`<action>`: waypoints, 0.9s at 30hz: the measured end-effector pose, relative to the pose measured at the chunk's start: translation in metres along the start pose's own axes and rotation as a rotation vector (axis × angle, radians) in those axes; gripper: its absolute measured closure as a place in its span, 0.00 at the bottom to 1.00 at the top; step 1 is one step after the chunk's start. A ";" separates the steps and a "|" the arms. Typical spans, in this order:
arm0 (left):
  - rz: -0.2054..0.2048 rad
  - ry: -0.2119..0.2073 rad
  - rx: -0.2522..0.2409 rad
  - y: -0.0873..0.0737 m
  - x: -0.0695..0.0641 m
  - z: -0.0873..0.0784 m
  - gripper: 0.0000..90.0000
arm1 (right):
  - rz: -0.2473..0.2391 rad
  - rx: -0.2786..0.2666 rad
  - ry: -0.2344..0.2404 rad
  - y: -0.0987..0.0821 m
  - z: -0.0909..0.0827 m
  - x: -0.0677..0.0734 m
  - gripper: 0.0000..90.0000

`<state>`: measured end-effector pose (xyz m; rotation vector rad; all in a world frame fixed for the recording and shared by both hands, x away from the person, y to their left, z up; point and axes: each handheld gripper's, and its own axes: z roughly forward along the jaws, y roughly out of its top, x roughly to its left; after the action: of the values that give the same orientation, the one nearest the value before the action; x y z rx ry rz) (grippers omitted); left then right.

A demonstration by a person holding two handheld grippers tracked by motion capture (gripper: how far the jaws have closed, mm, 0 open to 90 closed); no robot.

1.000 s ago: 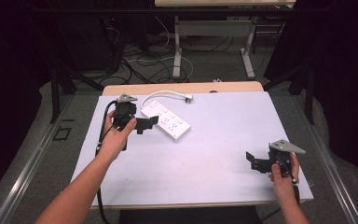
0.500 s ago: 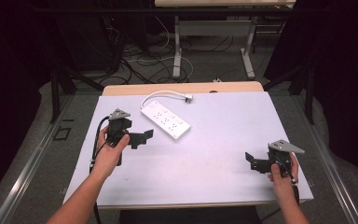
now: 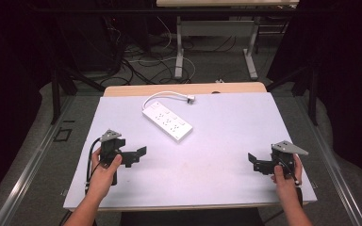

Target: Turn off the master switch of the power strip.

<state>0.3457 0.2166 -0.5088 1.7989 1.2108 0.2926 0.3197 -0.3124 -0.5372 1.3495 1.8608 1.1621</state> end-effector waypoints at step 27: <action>-0.148 0.071 -0.086 -0.047 0.048 -0.028 0.01 | 0.005 0.010 -0.002 -0.001 -0.001 -0.001 0.00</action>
<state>0.3230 0.2760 -0.5440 1.6279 1.3527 0.3206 0.3187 -0.3139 -0.5381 1.3613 1.8652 1.1553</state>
